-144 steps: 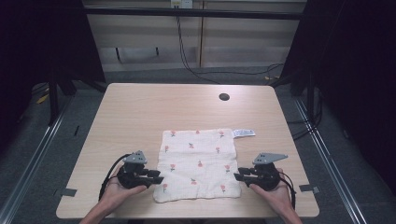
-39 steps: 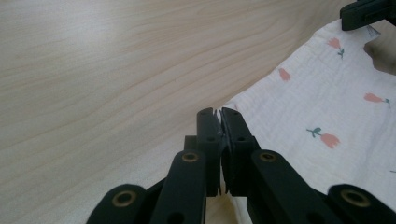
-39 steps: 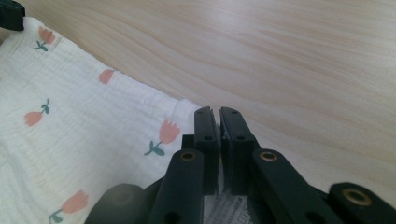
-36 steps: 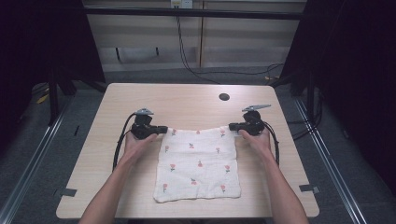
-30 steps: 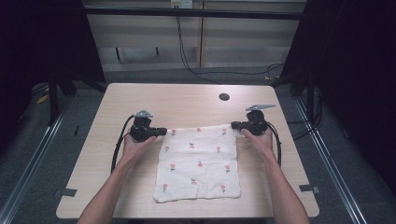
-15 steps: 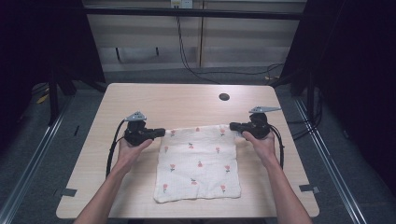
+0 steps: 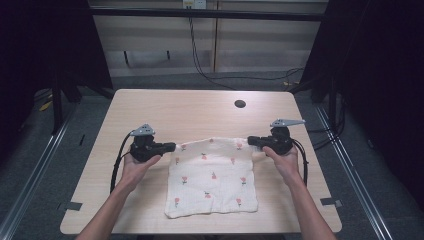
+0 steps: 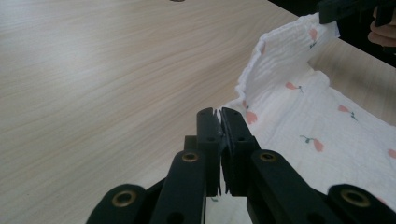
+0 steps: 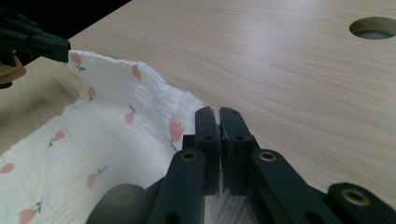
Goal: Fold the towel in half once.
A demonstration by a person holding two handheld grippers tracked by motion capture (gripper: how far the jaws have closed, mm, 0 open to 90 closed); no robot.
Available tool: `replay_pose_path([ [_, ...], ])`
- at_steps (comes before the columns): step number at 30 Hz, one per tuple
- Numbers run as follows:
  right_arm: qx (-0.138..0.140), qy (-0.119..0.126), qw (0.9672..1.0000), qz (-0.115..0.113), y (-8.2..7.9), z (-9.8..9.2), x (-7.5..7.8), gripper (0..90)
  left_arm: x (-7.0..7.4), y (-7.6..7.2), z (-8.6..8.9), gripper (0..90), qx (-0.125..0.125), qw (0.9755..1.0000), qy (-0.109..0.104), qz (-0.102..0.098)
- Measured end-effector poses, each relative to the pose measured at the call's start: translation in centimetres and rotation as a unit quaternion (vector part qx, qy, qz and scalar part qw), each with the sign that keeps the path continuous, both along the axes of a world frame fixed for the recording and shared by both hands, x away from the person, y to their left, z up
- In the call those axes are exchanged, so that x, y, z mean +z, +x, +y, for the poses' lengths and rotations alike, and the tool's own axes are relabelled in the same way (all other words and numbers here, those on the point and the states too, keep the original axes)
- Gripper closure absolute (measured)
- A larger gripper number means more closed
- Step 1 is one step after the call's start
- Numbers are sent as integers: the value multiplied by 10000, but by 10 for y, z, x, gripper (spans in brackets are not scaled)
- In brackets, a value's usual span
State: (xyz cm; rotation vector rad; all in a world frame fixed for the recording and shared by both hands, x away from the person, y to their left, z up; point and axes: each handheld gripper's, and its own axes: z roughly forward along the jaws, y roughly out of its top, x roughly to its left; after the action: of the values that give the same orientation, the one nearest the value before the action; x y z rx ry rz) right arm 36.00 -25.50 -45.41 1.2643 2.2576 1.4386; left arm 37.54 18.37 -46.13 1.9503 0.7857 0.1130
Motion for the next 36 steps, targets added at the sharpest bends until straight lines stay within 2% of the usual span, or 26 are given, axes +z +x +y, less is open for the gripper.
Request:
replay_pose_path([
  [9, 113, 47, 9999, -38, -13, 3, 5, 876, 10, -12, -1, 871, -41, 9999, -79, -80],
  [11, 142, -25, 9999, -32, -15, 3, 7, 876, 11, -15, 0, 871, -97, 9999, -19, -113],
  [13, 128, -40, 9999, -17, -18, 3, 9, 876, 12, -18, 3, 872, -98, 9999, -83, -103],
  [16, 146, -53, 9999, -10, -23, 2, 9, 876, 12, -22, 7, 872, -69, 9999, -55, -106],
  [18, 178, 3, 9998, -41, -26, 0, 9, 876, 12, -25, 10, 872, -79, 9998, -197, -32],
  [19, 176, 28, 9998, -49, -28, -1, 9, 876, 13, -26, 11, 872, -79, 9997, -203, -53],
  [21, 198, 132, 9997, -81, -33, -1, 10, 876, 14, -30, 10, 872, -152, 9997, -174, -54],
  [25, 356, 105, 9992, -137, -43, 1, 13, 876, 18, -38, 10, 872, -241, 9995, -182, -123],
  [27, 427, 94, 9989, -138, -49, 3, 13, 876, 19, -39, 12, 871, -315, 9994, -91, -111],
  [30, 511, 85, 9986, -112, -57, 5, 10, 876, 16, -42, 15, 871, -284, 9995, -127, -67],
  [33, 566, 50, 9983, -103, -64, 7, 8, 876, 15, -47, 15, 871, -337, 9994, -12, -82],
  [36, 574, 46, 9983, -109, -69, 6, 8, 876, 16, -52, 16, 871, -351, 9993, -66, -74],
])
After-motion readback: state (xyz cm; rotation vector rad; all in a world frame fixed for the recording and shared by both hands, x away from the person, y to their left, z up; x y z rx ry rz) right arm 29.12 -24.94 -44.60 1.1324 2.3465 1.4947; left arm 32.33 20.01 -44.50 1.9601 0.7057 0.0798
